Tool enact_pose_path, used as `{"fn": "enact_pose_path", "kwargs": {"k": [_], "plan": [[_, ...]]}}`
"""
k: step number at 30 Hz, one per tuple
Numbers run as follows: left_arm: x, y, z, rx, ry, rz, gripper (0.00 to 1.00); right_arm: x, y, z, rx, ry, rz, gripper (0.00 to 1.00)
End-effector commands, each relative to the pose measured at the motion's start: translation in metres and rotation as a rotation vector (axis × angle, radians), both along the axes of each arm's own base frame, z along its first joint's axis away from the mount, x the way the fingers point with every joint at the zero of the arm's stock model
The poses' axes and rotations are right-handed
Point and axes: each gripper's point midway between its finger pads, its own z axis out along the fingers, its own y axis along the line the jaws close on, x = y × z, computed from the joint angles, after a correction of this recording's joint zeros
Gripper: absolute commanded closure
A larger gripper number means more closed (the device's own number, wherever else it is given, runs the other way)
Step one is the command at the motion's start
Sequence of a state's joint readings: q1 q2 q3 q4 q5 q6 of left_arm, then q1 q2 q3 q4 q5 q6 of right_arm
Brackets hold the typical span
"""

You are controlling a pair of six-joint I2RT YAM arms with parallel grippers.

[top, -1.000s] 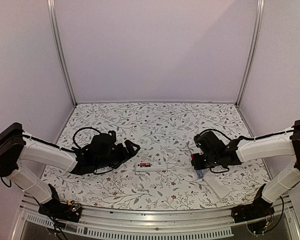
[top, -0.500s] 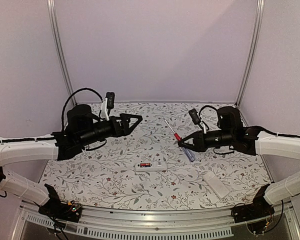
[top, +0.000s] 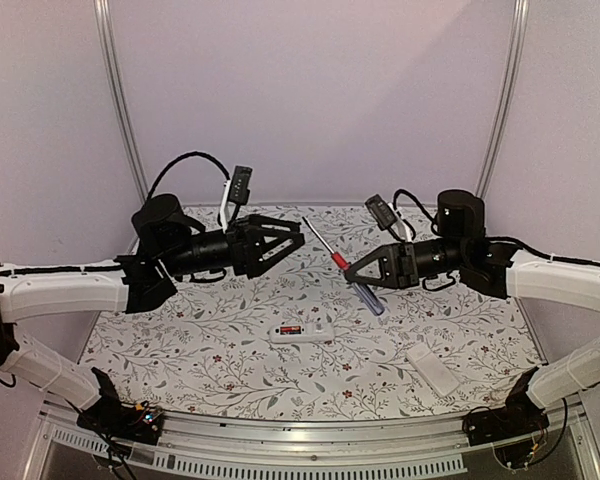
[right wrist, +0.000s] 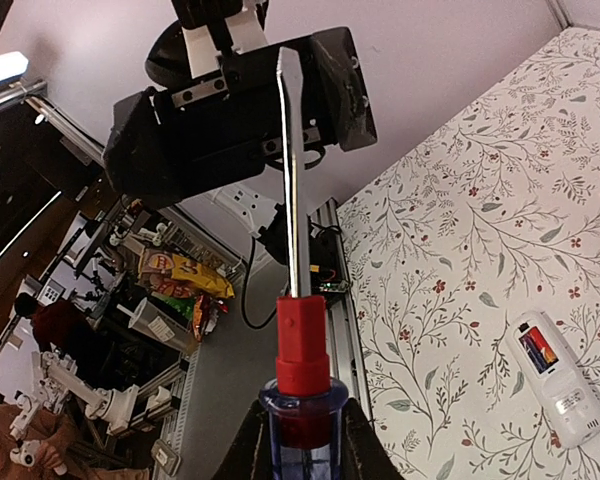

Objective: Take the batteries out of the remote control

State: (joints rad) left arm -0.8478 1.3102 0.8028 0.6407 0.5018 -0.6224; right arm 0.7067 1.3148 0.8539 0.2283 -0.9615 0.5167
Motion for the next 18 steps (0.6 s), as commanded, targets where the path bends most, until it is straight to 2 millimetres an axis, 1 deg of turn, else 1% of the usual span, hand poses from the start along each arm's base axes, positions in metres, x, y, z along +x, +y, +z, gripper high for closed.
{"fn": "enact_pose_path", "kwargs": {"k": [1,4,8,9,11,16,18], "plan": [[-0.0243,-0.018,0.0169,-0.068,-0.046,-0.152,0.1,-0.0111,0.0076,0.0261,0.063,-0.011,0.084,1.0],[-0.0243,-0.0215,0.0158,-0.076,-0.043,-0.162,0.21,-0.0157,0.0115,0.03,0.068,-0.01,0.114,1.0],[-0.0276,-0.0197,0.0193,-0.109,-0.04,-0.177,0.35,-0.0156,0.0127,0.0299,0.067,-0.004,0.118,1.0],[-0.0294,-0.0188,0.0206,-0.12,-0.039,-0.182,0.41,-0.0157,0.0128,0.0296,0.066,-0.003,0.12,1.0],[-0.0303,-0.0179,0.0192,-0.126,-0.03,-0.183,0.48,-0.016,0.013,0.0292,0.066,0.0,0.126,1.0],[-0.0271,-0.0183,0.0151,-0.124,-0.01,-0.161,0.6,-0.0153,0.0145,0.026,0.06,0.012,0.132,1.0],[-0.0259,-0.0186,0.0148,-0.124,-0.004,-0.156,0.66,-0.0155,0.0144,0.0266,0.062,0.008,0.133,1.0]]}}
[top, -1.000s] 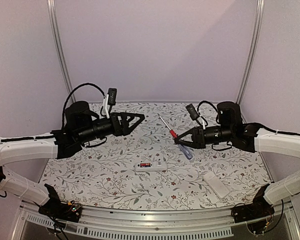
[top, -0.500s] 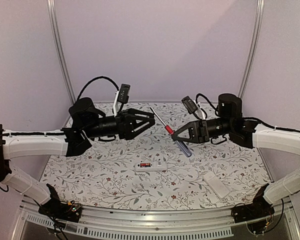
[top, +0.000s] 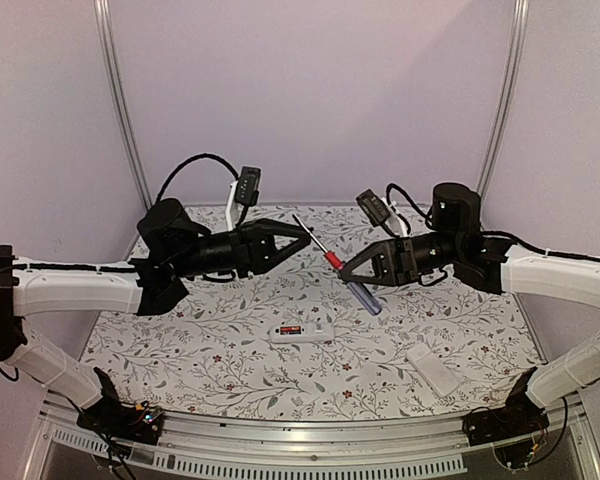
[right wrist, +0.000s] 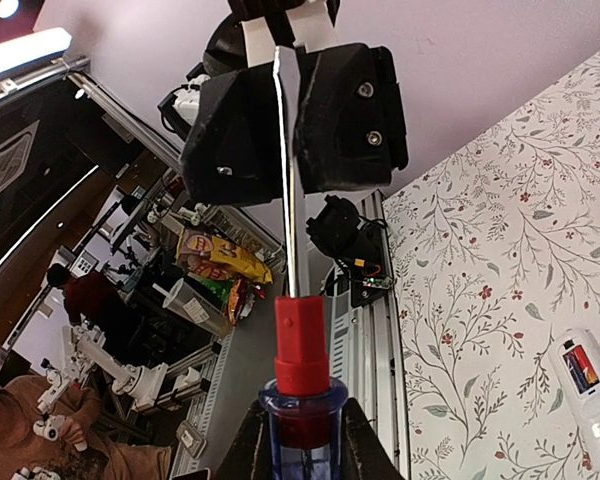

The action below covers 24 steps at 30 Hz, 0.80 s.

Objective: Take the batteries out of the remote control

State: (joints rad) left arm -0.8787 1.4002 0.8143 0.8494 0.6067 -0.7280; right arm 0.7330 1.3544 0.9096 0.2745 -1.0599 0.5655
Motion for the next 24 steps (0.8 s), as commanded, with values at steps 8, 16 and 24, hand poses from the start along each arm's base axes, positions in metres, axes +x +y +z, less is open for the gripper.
{"fn": "enact_pose_path", "kwargs": {"k": [8,16,24], "plan": [[0.004,-0.001,0.004,-0.043,0.027,0.027,0.96,-0.001,0.004,0.004,0.009,-0.001,0.026,1.0],[0.015,0.004,0.005,-0.073,0.072,0.091,1.0,0.002,0.005,0.003,0.01,-0.017,0.019,0.98],[0.052,0.022,0.008,-0.146,0.232,0.251,1.0,0.039,0.001,0.006,0.021,-0.119,-0.209,0.17]]}}
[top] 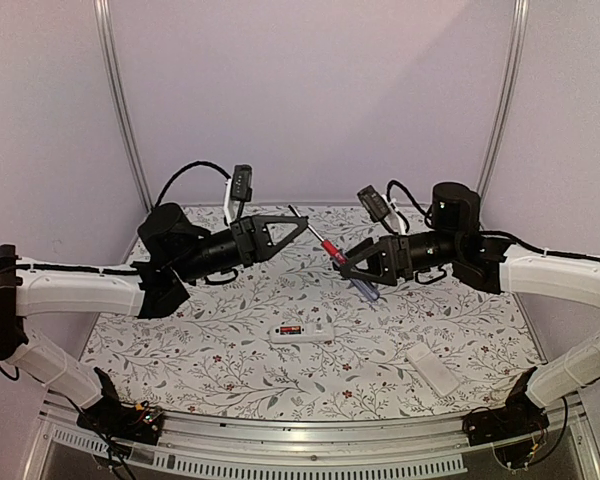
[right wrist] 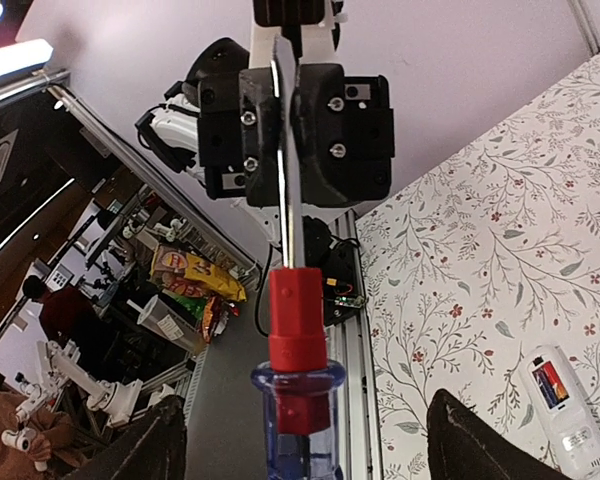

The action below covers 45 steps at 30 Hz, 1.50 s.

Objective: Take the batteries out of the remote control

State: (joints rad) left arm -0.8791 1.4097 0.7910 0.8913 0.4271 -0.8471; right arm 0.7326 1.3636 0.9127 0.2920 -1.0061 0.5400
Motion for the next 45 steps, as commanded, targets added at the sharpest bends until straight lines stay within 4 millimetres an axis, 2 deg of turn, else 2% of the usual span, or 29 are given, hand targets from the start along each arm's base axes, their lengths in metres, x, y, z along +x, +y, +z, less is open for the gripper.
{"fn": "enact_pose_path", "kwargs": {"k": [1,5,6,7,8,10,16,19,27,31,35,37,45], "plan": [[0.026,0.019,0.011,-0.113,0.102,0.121,1.0,0.033,-0.005,0.009,0.029,-0.102,-0.201,0.16],[0.042,0.033,0.01,-0.185,0.197,0.166,1.0,0.055,-0.021,0.016,0.11,-0.183,-0.405,0.14],[0.045,0.035,0.009,-0.196,0.217,0.176,1.0,0.055,-0.026,0.02,0.151,-0.198,-0.438,0.14],[0.047,0.037,0.006,-0.201,0.238,0.187,1.0,0.056,-0.032,0.016,0.179,-0.208,-0.475,0.14],[0.05,0.039,0.005,-0.208,0.255,0.2,1.0,0.055,-0.037,0.026,0.23,-0.221,-0.502,0.13],[0.059,0.046,-0.004,-0.209,0.323,0.261,1.0,0.051,-0.041,0.031,0.289,-0.253,-0.542,0.13],[0.073,0.06,-0.022,-0.203,0.439,0.371,1.0,0.054,-0.027,0.029,0.275,-0.315,-0.586,0.17],[0.072,0.062,-0.022,-0.2,0.449,0.372,1.0,0.057,-0.022,0.028,0.265,-0.327,-0.579,0.25],[0.075,0.065,-0.019,-0.216,0.451,0.391,1.0,0.061,0.003,0.017,0.242,-0.3,-0.512,0.33],[0.075,0.065,-0.021,-0.215,0.455,0.395,1.0,0.062,0.009,0.017,0.244,-0.291,-0.494,0.42],[0.076,0.066,-0.024,-0.215,0.461,0.398,1.0,0.064,0.013,0.018,0.25,-0.282,-0.483,0.58],[0.076,0.066,-0.025,-0.215,0.463,0.395,1.0,0.065,0.016,0.017,0.251,-0.268,-0.478,0.63],[0.076,0.065,-0.025,-0.215,0.464,0.391,1.0,0.067,0.024,0.014,0.259,-0.237,-0.454,0.64]]}}
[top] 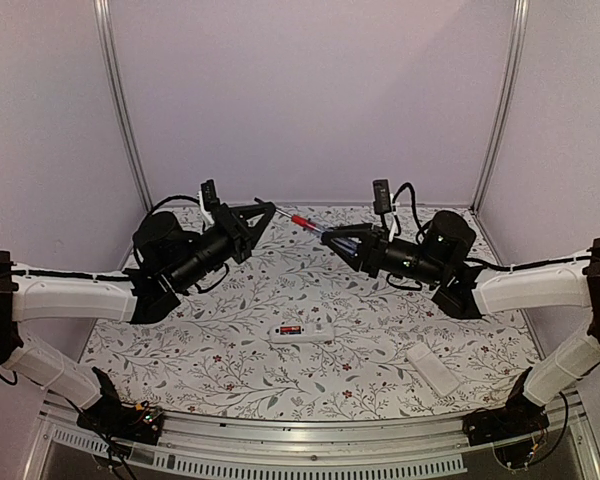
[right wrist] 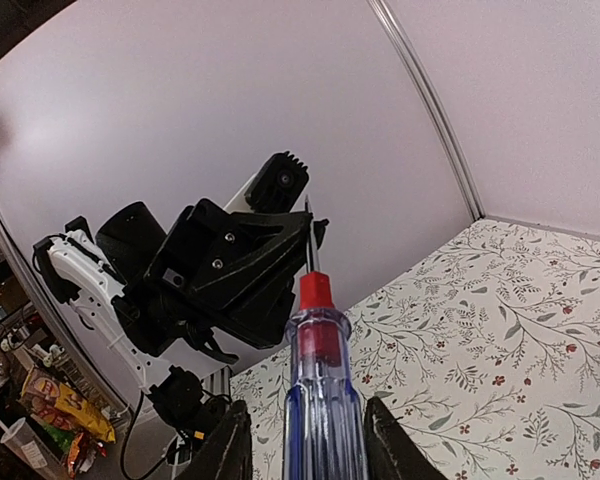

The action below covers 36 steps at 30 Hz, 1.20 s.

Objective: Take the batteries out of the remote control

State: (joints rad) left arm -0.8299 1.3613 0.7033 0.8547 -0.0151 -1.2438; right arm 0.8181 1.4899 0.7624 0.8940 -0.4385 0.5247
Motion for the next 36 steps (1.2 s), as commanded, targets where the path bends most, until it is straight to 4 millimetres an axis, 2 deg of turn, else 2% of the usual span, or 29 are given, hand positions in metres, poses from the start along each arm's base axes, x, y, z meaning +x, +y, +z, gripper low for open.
{"fn": "enact_pose_path", "kwargs": {"k": [1,3,6,7,8,9,11,12,14,15,18,19,21,23,25,28,36], "plan": [[0.002,0.006,0.0,-0.012,-0.004,0.012,1.0,-0.003,0.007,0.01,0.033,-0.009,0.035,0.65],[0.002,0.006,0.0,-0.009,-0.005,0.013,1.0,-0.002,0.008,0.01,0.033,-0.009,0.035,0.75],[0.003,0.008,-0.006,0.01,-0.012,0.017,1.0,0.002,0.006,0.01,0.034,0.001,0.01,0.99],[0.003,0.007,-0.009,0.028,-0.021,0.004,1.0,0.004,0.005,0.009,0.029,0.009,-0.007,1.0],[0.002,0.005,-0.012,0.049,-0.034,-0.015,0.94,0.008,0.003,0.006,0.021,0.018,-0.029,1.0],[0.002,0.004,-0.016,0.075,-0.051,-0.03,0.79,0.01,0.0,0.005,0.013,0.017,-0.053,1.0],[0.0,0.004,-0.027,0.146,-0.09,-0.056,0.39,0.014,-0.005,0.002,-0.009,0.019,-0.091,1.0],[-0.001,0.005,-0.035,0.198,-0.107,-0.062,0.27,0.016,-0.008,-0.003,-0.034,0.024,-0.114,1.0],[-0.001,0.005,-0.059,0.35,-0.145,-0.081,0.14,0.02,-0.018,-0.005,-0.057,0.028,-0.162,1.0],[-0.002,0.005,-0.079,0.447,-0.148,-0.094,0.09,0.024,-0.024,-0.01,-0.076,0.039,-0.188,1.0],[-0.003,0.015,-0.132,0.678,-0.137,-0.098,0.04,0.034,-0.048,-0.018,-0.107,0.06,-0.265,1.0],[-0.01,0.018,-0.152,0.73,-0.14,-0.132,0.04,0.034,-0.055,-0.017,-0.107,0.057,-0.284,1.0],[-0.026,0.014,-0.172,0.768,-0.191,-0.227,0.05,0.036,-0.066,-0.02,-0.122,0.063,-0.323,1.0],[-0.04,0.007,-0.185,0.777,-0.24,-0.316,0.07,0.035,-0.073,-0.019,-0.129,0.061,-0.347,1.0],[-0.045,0.003,-0.197,0.794,-0.257,-0.367,0.09,0.034,-0.077,-0.02,-0.131,0.064,-0.36,1.0],[-0.045,-0.002,-0.216,0.812,-0.258,-0.414,0.09,0.031,-0.078,-0.019,-0.119,0.07,-0.356,1.0],[-0.042,-0.015,-0.249,0.794,-0.22,-0.517,0.11,0.03,-0.072,-0.021,-0.12,0.085,-0.326,1.0]]}}
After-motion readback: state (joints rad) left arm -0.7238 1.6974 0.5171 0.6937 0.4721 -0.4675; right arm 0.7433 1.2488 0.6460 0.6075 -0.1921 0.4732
